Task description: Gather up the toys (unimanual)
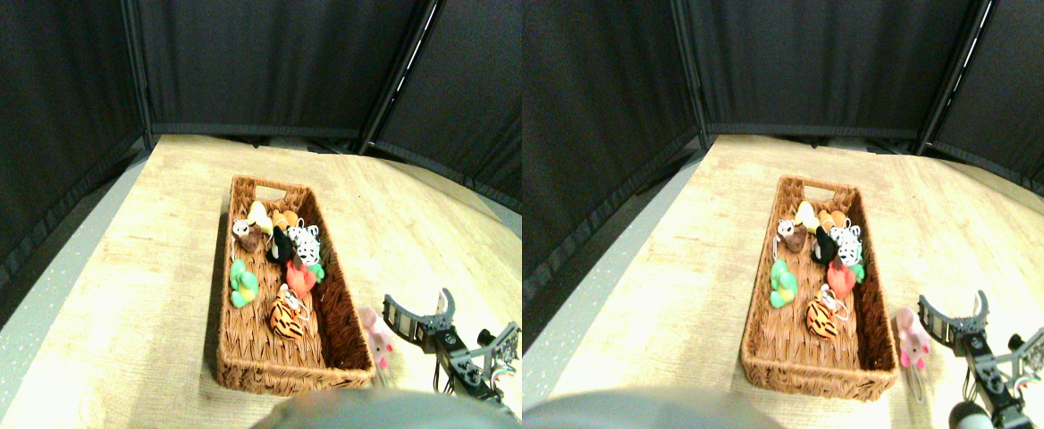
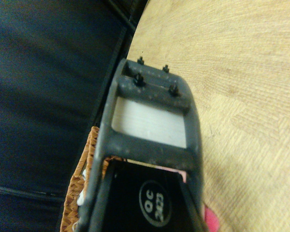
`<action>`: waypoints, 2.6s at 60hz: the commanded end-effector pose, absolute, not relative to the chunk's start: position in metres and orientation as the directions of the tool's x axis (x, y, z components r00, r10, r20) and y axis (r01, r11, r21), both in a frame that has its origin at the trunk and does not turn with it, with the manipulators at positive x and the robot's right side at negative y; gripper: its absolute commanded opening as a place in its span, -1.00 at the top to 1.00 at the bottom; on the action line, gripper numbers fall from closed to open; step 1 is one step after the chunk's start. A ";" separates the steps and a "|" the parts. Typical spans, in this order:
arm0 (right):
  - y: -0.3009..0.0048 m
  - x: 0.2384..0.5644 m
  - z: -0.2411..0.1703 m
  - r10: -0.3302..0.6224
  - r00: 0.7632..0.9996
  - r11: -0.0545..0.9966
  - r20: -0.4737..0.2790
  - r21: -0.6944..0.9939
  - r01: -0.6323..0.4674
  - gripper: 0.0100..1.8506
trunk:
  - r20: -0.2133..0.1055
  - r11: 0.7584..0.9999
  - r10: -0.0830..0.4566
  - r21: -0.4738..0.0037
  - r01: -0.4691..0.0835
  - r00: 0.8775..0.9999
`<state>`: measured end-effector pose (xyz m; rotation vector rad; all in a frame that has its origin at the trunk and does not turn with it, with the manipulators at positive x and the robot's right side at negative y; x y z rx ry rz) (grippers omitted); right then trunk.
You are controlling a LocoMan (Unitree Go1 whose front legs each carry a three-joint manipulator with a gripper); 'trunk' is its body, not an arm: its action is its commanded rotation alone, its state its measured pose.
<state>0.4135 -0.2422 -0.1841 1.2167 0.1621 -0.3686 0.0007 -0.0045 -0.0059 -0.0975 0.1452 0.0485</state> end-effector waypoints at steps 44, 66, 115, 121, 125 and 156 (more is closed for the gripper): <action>-0.216 0.400 -0.217 -0.081 0.890 0.095 -0.448 0.886 0.454 0.13 | -0.133 0.980 0.080 -0.171 -0.103 0.988; -0.218 0.411 -0.236 -0.096 0.860 0.085 -0.502 0.856 0.509 -0.01 | -0.139 0.978 0.093 -0.174 -0.116 0.986; -0.240 0.426 -0.256 -0.224 0.840 0.061 -0.493 0.854 0.517 0.70 | -0.149 0.983 0.084 -0.151 -0.107 0.985; -0.239 0.427 -0.245 -0.197 0.859 0.088 -0.472 0.864 0.495 0.65 | -0.145 0.983 0.081 -0.151 -0.103 0.986; -0.238 0.428 -0.237 -0.173 0.883 0.120 -0.436 0.881 0.458 0.63 | -0.142 0.984 0.080 -0.149 -0.101 0.987; -0.220 0.451 -0.160 -0.032 0.956 0.312 -0.290 0.906 0.285 0.74 | -0.095 0.976 0.095 -0.186 -0.112 0.991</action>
